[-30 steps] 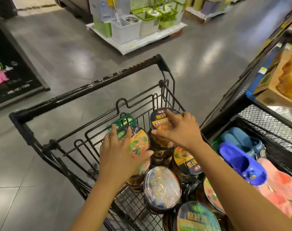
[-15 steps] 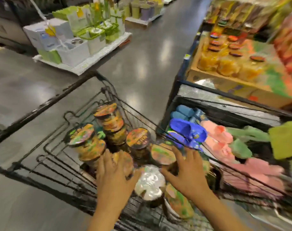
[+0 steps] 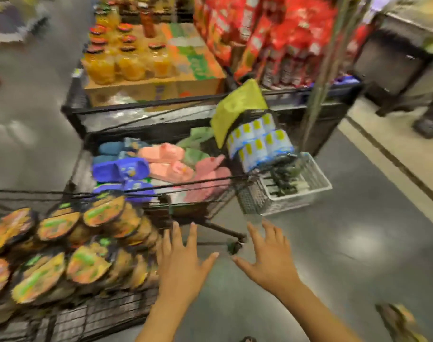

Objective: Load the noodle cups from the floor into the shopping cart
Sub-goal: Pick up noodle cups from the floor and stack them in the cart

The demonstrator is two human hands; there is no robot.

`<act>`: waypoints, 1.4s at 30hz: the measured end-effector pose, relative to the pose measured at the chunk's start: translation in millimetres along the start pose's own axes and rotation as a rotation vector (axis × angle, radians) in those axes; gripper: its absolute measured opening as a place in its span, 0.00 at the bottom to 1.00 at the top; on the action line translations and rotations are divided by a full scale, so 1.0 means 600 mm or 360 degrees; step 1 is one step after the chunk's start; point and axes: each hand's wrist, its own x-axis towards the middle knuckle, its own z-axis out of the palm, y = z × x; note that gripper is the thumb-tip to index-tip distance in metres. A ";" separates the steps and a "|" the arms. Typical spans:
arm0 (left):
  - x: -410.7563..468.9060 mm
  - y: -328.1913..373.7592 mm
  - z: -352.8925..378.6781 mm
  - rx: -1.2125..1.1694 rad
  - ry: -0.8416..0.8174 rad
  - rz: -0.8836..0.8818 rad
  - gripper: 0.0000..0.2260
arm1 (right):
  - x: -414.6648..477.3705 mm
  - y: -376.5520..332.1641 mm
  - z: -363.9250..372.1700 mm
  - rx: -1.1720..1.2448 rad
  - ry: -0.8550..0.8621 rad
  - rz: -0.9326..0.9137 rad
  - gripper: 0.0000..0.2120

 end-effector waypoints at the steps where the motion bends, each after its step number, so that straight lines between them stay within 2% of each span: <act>1: 0.000 0.035 0.011 0.0046 -0.0030 0.0046 0.42 | -0.014 0.040 0.003 0.0027 -0.0010 0.0061 0.39; 4: -0.004 0.144 0.043 0.0154 -0.0141 0.0222 0.39 | -0.061 0.153 0.015 0.0050 -0.0051 0.0270 0.39; 11: -0.027 0.383 0.134 0.0393 -0.0363 0.0686 0.38 | -0.201 0.366 0.034 0.0165 -0.0161 0.0967 0.41; 16: -0.059 0.510 0.182 0.0547 -0.0422 0.1035 0.38 | -0.290 0.465 0.045 0.0266 -0.0287 0.1483 0.41; 21: -0.056 0.607 0.228 0.0706 -0.0515 0.1360 0.38 | -0.336 0.536 0.067 0.0464 -0.0334 0.1834 0.40; 26: -0.021 0.746 0.290 0.0780 -0.0606 0.1647 0.38 | -0.354 0.629 0.078 0.0574 -0.0362 0.2118 0.40; 30: 0.014 0.893 0.345 0.0803 -0.0702 0.1849 0.37 | -0.357 0.736 0.082 0.0569 -0.0483 0.2347 0.40; 34: 0.055 1.051 0.393 0.0829 -0.0783 0.2031 0.37 | -0.343 0.844 0.083 0.0717 -0.0557 0.2536 0.39; 42: 0.155 1.267 0.544 0.0894 -0.0792 0.2156 0.37 | -0.311 1.034 0.170 0.0984 -0.0748 0.2739 0.37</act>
